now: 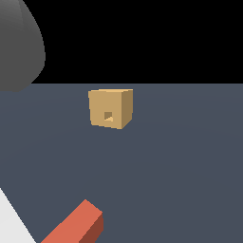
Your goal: Insert the peg into the horizontal hole in a box.
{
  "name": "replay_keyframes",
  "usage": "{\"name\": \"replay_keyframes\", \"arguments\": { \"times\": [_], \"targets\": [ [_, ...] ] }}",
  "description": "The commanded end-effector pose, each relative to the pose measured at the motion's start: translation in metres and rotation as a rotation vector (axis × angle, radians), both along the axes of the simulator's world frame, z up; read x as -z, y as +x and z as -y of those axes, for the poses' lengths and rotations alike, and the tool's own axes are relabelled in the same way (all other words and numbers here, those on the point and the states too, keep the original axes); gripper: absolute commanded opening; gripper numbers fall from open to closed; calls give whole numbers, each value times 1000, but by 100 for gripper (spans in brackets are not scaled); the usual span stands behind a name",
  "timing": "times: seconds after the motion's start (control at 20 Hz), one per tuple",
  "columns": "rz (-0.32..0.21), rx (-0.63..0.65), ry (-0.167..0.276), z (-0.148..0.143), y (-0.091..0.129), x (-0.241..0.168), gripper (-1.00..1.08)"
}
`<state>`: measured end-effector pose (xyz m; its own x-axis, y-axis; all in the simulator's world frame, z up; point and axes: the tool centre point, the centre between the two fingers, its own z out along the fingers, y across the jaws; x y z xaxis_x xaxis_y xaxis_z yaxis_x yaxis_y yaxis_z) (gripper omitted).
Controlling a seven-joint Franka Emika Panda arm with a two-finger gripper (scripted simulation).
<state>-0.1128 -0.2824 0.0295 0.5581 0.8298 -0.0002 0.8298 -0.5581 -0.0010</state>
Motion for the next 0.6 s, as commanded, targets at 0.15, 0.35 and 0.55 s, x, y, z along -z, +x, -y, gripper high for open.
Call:
{"name": "replay_keyframes", "arguments": {
  "times": [0.15,0.35,0.55],
  "targets": [
    [1,-2,0,0,1,12,100],
    [1,-2,0,0,1,13,-100],
    [1,-2,0,0,1,13,-100]
  ]
}}
